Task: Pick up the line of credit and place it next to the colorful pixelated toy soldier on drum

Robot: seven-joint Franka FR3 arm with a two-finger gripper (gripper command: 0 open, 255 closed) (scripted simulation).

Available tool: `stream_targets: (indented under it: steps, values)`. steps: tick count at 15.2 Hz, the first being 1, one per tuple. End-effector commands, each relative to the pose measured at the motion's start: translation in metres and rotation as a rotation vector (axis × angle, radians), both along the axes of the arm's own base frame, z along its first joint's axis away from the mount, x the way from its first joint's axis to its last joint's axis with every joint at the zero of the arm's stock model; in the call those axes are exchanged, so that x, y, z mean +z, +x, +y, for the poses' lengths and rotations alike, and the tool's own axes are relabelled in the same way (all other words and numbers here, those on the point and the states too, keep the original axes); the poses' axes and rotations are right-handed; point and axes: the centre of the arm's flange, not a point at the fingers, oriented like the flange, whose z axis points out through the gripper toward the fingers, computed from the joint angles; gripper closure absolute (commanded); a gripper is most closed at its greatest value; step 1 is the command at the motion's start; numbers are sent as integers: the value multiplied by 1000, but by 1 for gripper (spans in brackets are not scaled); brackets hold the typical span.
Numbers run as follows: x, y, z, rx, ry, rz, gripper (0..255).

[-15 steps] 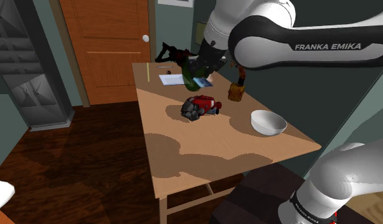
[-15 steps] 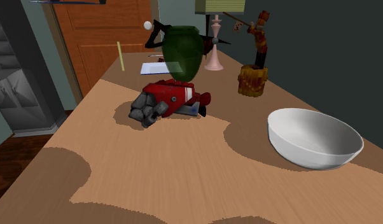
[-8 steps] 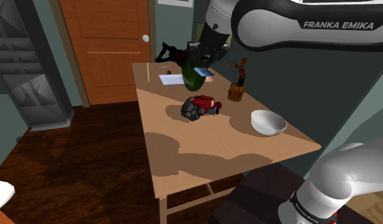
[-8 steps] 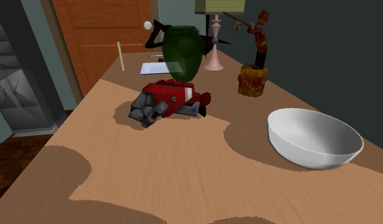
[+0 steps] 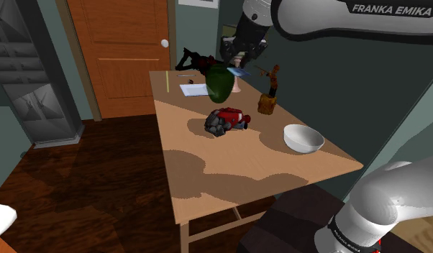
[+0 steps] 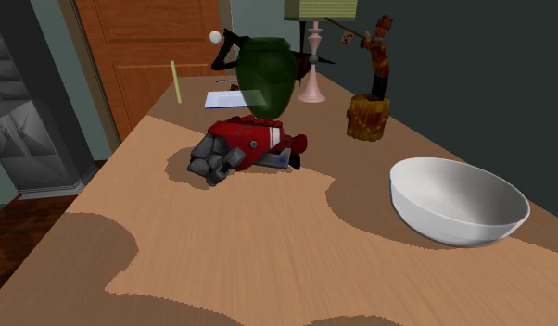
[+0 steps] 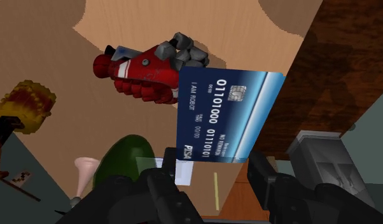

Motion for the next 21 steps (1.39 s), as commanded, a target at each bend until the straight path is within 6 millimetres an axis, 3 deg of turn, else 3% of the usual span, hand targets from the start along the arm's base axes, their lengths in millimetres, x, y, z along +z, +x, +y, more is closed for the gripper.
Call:
stream_targets:
  steps: [1,21]
  values:
    - [1,2,-23,1,-1,0,255]
    - [2,7,-287,1,-1,0,255]
